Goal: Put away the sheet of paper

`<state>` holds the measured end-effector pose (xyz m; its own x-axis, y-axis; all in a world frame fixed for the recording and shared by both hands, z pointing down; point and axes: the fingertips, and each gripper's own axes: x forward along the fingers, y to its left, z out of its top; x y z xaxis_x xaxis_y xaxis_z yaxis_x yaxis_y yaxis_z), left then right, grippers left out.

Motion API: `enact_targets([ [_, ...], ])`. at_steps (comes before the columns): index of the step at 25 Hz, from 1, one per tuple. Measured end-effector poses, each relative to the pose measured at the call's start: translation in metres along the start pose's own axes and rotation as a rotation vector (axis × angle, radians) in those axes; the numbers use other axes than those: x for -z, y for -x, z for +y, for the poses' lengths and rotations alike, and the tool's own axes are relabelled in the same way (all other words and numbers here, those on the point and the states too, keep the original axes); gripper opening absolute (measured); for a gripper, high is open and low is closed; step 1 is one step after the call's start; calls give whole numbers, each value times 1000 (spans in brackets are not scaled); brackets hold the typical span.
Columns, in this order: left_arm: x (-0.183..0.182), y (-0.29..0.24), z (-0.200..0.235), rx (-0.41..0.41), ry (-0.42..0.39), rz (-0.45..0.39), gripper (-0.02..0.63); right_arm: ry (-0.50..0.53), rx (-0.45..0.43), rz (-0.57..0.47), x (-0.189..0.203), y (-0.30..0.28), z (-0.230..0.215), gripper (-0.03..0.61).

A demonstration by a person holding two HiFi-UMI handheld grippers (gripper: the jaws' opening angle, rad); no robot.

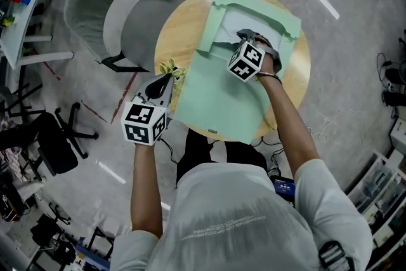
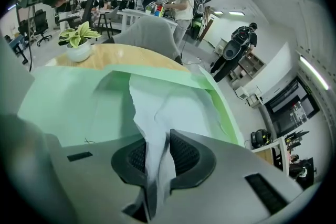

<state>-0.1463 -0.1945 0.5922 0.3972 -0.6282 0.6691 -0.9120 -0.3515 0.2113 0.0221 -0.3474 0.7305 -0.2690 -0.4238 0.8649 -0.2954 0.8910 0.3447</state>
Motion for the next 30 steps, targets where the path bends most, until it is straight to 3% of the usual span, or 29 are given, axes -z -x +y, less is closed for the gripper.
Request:
enact_targets([
  [5,2,7,-5,11,-6,-5,28,5,-14,-32,-1,12,6,160],
  [9,9,15,-7,27,-14,-1,28,34,-73,-30,0,24,24,252],
  [12,14,22,-9,35,-19,-3,28,39,-105,-23,3,34,38,276],
  [16,18,33,-14,51,-32,-14,28,40,-107,-10,7,48,52,279],
  [21,29,51,-7,60,-42,-15,28,-65,-96,-14,5,76,65,279],
  [24,22,56,-3,75,-66,-35,28,-148,-44,-39,0,104,59,274],
  [30,-10,76,-9,135,-148,-103,28,-342,118,-110,-12,187,54,191],
])
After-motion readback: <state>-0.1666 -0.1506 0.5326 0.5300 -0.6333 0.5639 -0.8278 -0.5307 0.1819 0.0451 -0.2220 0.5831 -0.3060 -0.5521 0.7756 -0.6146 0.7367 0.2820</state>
